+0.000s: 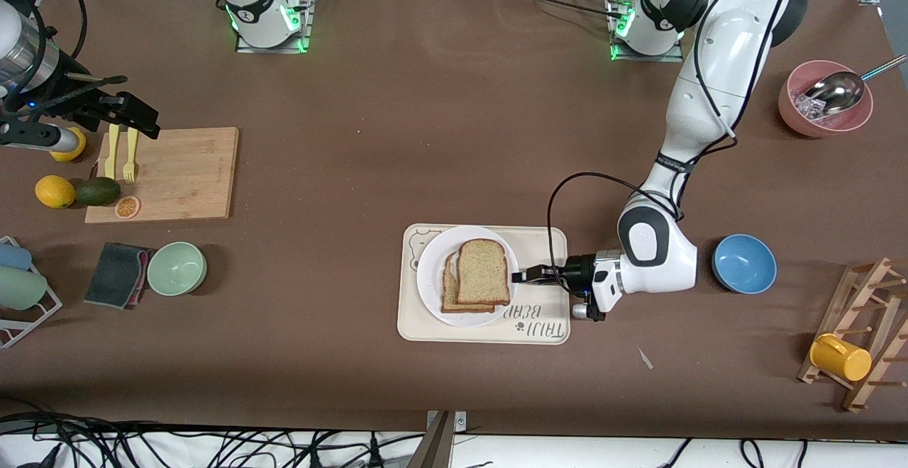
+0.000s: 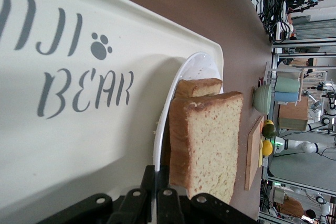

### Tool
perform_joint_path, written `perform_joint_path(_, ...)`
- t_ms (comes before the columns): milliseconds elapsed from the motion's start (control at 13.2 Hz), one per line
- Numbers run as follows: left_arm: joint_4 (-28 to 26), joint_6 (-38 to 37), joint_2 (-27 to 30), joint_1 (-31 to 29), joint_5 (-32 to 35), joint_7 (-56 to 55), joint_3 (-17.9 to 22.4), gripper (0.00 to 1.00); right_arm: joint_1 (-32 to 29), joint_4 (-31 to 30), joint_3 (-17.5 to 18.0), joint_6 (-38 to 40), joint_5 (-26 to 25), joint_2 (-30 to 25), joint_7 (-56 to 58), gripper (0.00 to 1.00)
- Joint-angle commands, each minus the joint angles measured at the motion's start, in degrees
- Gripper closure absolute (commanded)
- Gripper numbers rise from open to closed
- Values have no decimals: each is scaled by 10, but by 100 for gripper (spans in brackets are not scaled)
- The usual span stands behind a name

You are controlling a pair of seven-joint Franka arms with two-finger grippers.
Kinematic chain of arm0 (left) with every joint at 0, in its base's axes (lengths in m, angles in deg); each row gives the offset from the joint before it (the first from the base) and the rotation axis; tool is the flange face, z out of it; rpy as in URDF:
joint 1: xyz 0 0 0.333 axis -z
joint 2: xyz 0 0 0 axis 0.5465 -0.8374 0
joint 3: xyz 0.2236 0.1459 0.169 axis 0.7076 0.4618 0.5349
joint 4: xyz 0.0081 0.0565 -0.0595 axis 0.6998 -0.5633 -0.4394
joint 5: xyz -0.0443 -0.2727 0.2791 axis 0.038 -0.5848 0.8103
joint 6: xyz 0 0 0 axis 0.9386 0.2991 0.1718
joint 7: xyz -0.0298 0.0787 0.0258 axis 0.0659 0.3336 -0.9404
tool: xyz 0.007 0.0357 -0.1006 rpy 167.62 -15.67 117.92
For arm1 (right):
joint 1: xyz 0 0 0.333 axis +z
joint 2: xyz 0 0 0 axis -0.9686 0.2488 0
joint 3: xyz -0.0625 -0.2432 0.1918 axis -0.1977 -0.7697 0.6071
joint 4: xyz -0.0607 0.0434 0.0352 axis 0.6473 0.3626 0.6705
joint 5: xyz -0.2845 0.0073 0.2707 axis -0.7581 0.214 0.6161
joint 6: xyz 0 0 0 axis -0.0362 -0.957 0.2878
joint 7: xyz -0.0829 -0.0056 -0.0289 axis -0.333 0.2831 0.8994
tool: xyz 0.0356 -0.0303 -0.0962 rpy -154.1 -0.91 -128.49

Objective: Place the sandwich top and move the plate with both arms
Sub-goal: 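Open the left gripper and draw it back from the plate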

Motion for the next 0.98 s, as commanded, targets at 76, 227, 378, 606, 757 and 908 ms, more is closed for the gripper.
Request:
perform_joint_path(76,21,-4,-8,-8,15,-14,-5,41,2,15,0,8,-4,4,0,0)
perform_joint_path(227,21,-5,-4,-13,20,-4,-5,0,2,15,0,8,-4,4,-1,0)
perform_joint_path(378,21,-6,3,-21,22,3,-4,0,2,15,0,8,-3,3,-1,0)
perform_joint_path(606,22,-8,21,-31,87,1,-1,0,1,16,0,9,-3,3,0,0)
perform_joint_path(757,23,-9,41,-36,152,-10,1,0,1,16,0,8,-3,4,-1,0)
perform_joint_path(908,24,-10,57,-37,229,-11,7,0,1,16,0,8,-3,3,-2,0)
